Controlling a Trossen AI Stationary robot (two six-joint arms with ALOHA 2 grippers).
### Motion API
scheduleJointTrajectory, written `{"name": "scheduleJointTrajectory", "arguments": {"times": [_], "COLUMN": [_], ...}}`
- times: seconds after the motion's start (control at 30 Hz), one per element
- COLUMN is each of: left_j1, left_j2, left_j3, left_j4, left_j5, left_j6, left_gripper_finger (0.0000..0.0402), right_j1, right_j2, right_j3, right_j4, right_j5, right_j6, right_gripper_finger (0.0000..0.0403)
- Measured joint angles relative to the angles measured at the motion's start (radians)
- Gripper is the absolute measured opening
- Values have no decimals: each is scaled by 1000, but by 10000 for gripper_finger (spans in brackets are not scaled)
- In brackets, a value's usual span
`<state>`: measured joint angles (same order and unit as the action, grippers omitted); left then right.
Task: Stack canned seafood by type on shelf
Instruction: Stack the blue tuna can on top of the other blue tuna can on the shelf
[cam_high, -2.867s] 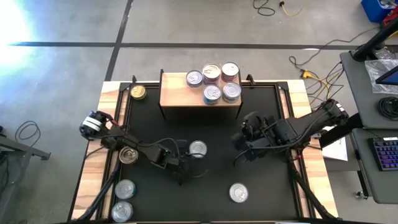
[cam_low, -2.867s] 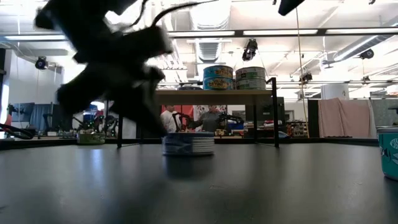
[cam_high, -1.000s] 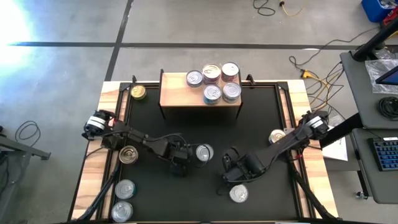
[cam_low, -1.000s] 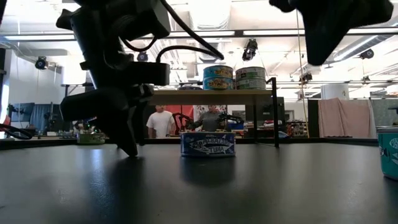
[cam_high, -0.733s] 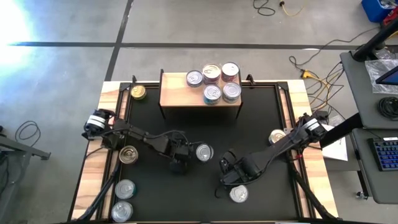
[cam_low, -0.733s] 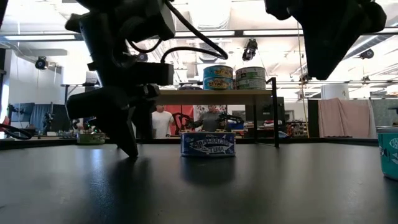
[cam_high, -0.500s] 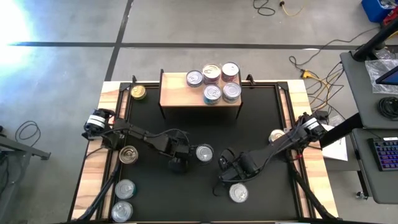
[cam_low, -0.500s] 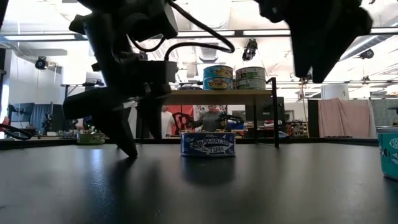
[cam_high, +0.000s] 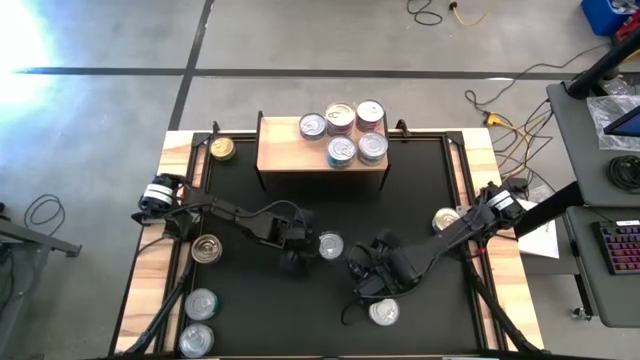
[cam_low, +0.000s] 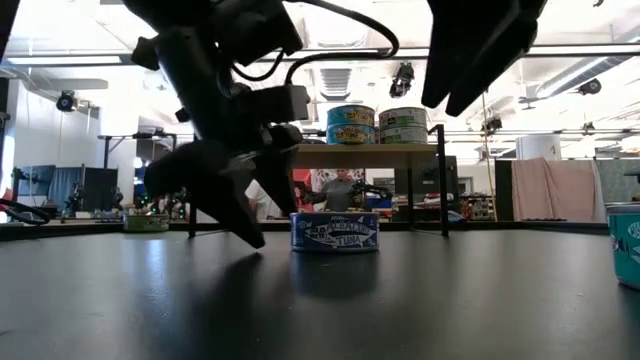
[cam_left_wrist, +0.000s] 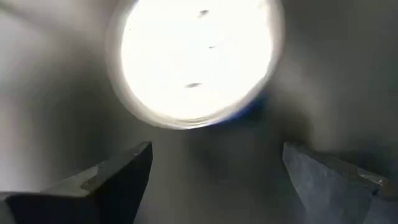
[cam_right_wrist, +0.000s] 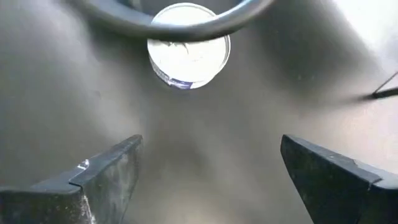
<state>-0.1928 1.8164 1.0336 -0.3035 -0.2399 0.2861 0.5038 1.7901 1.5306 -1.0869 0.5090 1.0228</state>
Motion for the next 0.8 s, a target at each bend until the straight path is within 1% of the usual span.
{"name": "scheduleJointTrajectory", "arguments": {"times": [0.07, 0.17, 0.23, 0.3, 0.37, 0.43, 0.5, 0.57, 0.63, 0.7, 0.8], "left_j1": [0, 0, -1, -5, -10, -10, -10, -10, -10, -10, -12], "left_j2": [2, 2, 2, 2, 2, 0, -19, -69, -145, -244, -417], "left_j3": [0, 0, 0, 0, 1, 0, -1, -13, -42, -99, -226], "left_j4": [1, 0, 1, -9, -20, -51, -97, -156, -164, -157, -85], "left_j5": [-38, -42, -10, 43, 54, 78, 78, 78, 78, 92, 96], "left_j6": [-19, -21, -25, -126, -240, -254, -245, -232, -227, -249, -350], "left_gripper_finger": [347, 347, 346, 346, 346, 346, 346, 346, 346, 346, 345], "right_j1": [0, -1, -8, -18, -25, -26, -24, -15, -4, 9, 26], "right_j2": [0, 0, 0, 0, 0, 0, 0, -1, -6, -15, -29], "right_j3": [0, 0, 0, 0, 0, 0, 0, 0, -2, -2, -2], "right_j4": [-3, -1, 9, 34, 69, 99, 116, 116, 116, 114, 117], "right_j5": [-6, -10, -10, -9, -9, -5, -3, -1, 0, 8, 25], "right_j6": [-35, -81, -92, -92, -100, -141, -174, -184, -187, -182, -155], "right_gripper_finger": [372, 372, 372, 372, 373, 373, 373, 373, 373, 373, 373]}}
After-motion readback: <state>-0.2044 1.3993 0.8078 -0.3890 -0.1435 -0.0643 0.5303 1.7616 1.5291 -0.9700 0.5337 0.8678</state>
